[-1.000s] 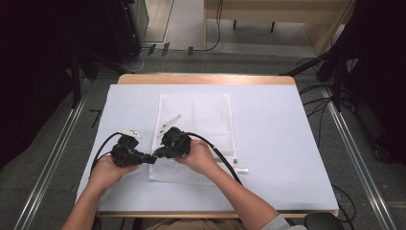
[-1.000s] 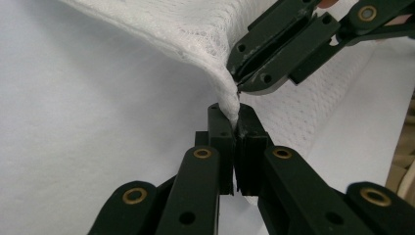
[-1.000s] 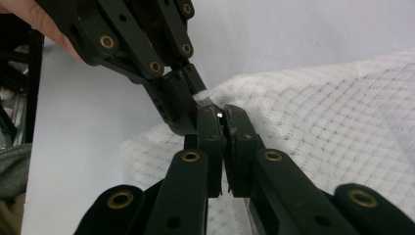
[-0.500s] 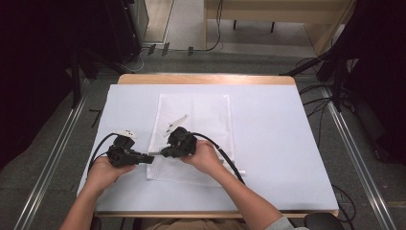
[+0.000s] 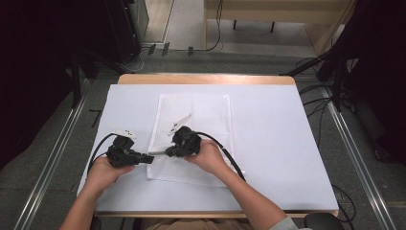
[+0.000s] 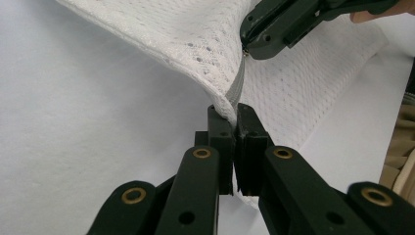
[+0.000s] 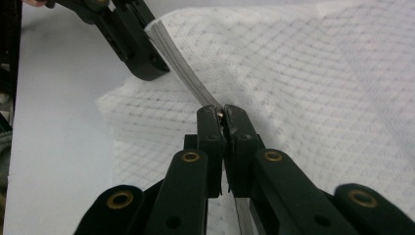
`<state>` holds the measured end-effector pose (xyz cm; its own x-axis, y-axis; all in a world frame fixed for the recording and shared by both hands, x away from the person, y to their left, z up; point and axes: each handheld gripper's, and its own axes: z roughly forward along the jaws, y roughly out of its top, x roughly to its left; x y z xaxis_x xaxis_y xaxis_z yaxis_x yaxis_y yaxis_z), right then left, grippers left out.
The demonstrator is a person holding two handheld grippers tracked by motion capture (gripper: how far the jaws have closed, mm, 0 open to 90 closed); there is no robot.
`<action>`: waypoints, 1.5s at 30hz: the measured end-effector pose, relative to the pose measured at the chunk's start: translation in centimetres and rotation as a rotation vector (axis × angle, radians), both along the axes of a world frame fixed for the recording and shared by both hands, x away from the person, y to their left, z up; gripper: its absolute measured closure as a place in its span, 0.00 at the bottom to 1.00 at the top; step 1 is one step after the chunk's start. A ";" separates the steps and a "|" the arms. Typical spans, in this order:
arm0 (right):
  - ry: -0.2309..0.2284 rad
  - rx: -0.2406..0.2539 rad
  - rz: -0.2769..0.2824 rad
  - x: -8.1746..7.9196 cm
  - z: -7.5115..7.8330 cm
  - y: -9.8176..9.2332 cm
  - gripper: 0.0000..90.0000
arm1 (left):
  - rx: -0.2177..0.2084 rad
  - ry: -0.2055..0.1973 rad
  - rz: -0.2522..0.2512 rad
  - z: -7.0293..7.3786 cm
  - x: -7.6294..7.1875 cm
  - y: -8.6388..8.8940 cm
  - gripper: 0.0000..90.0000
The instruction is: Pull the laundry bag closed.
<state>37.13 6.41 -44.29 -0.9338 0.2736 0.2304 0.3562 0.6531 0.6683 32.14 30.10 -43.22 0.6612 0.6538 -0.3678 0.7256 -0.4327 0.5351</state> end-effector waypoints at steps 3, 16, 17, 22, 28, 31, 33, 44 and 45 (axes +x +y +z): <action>0.008 0.007 -0.006 0.0 -0.1 -0.3 0.98 | 0.000 -0.004 0.003 0.1 -0.1 -0.1 0.98; 0.020 -0.006 -0.008 0.1 -0.1 -1.3 0.98 | -0.004 -0.003 -0.002 0.2 -0.2 -0.1 0.98; 0.021 0.000 -0.011 0.1 -0.1 -1.4 0.98 | -0.007 -0.004 -0.001 0.2 -0.2 -0.1 0.98; 0.023 -0.005 -0.017 0.2 -0.1 -1.8 0.98 | -0.008 0.001 -0.001 0.2 -0.3 -0.1 0.98; 0.035 -0.018 -0.028 0.4 -0.4 -2.5 0.98 | -0.010 0.007 0.000 0.2 -0.3 0.0 0.98; 0.044 -0.023 -0.038 0.4 -0.4 -2.9 0.98 | -0.012 0.006 0.002 0.2 -0.3 0.1 0.98; 0.046 -0.029 -0.042 0.4 -0.4 -3.2 0.98 | -0.018 0.006 0.004 0.2 -0.3 0.1 0.98; 0.043 -0.028 -0.044 0.5 -0.3 -4.1 0.98 | -0.020 0.007 -0.005 0.2 -0.4 0.1 0.98; 0.050 -0.029 -0.050 0.5 -0.3 -4.1 0.98 | -0.019 0.008 -0.007 0.2 -0.4 0.1 0.98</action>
